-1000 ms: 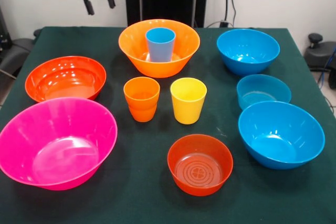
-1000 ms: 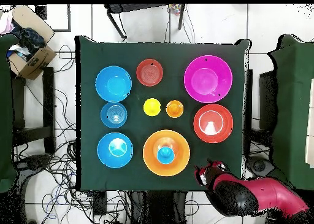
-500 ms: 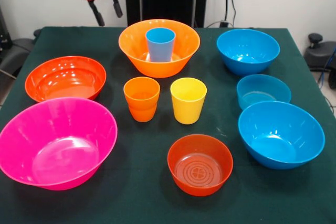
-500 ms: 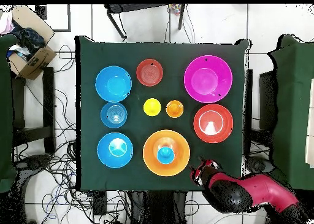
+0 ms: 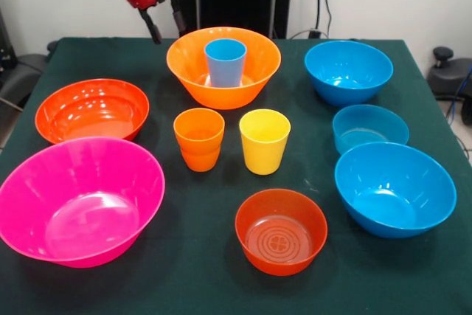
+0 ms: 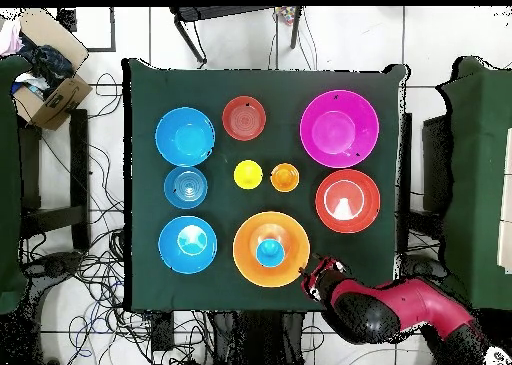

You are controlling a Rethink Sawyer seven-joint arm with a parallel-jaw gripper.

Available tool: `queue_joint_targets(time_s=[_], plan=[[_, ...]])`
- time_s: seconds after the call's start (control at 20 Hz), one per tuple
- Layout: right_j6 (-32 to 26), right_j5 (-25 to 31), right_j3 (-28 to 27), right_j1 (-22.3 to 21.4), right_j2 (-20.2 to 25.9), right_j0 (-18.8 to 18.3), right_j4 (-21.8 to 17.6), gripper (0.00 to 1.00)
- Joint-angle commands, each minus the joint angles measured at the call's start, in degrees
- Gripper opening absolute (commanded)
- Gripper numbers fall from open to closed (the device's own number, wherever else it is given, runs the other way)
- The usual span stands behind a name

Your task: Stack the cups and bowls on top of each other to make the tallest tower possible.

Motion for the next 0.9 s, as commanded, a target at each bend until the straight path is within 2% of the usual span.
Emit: queue_joint_targets(time_s=[0.05, 0.4, 0.7, 0.9], plan=[[-19.91, 2.91, -5.81, 2.96, 1.35, 1.71, -6.47, 1.00], [-21.97, 5.94, -7.64, 2.06, 0.12, 1.49, -6.88, 1.00], [-23.67, 6.50, -9.34, 1.49, -1.77, 1.77, -9.55, 1.00], [-27.09, 6.83, -9.92, 0.99, -1.90, 1.57, -11.09, 1.00]])
